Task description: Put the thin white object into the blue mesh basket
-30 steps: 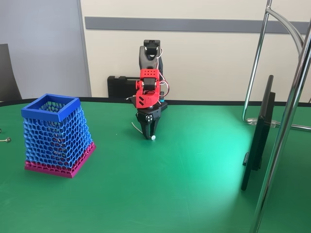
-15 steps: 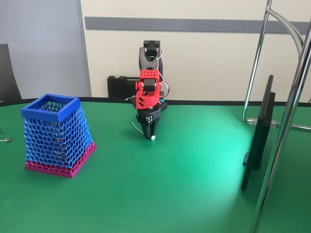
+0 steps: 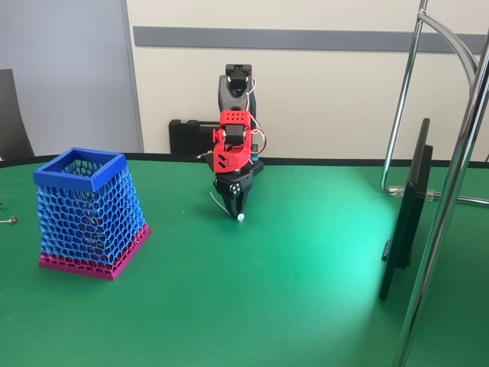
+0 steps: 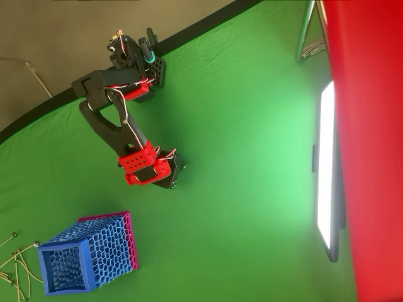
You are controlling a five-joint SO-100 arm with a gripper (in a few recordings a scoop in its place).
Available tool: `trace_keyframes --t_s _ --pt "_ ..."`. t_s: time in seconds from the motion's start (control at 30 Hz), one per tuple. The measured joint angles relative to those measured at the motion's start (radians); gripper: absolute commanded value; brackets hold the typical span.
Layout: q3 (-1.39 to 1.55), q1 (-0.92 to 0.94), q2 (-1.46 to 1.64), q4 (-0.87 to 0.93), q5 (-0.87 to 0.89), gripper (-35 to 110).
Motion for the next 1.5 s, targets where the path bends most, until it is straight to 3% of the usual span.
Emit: trace_keyframes --t_s 0.53,0.87,1.33,1.5 --pt "-0.006 -0.034 0.117 0.023 -0.055 1" --pt "-0.193 0.020 0.299 0.017 -0.215 1" --pt "-0.213 0.163 0.413 -0.588 -0.423 1" --pt "-0.262 0.190 0.413 -0.709 -0.449 0"
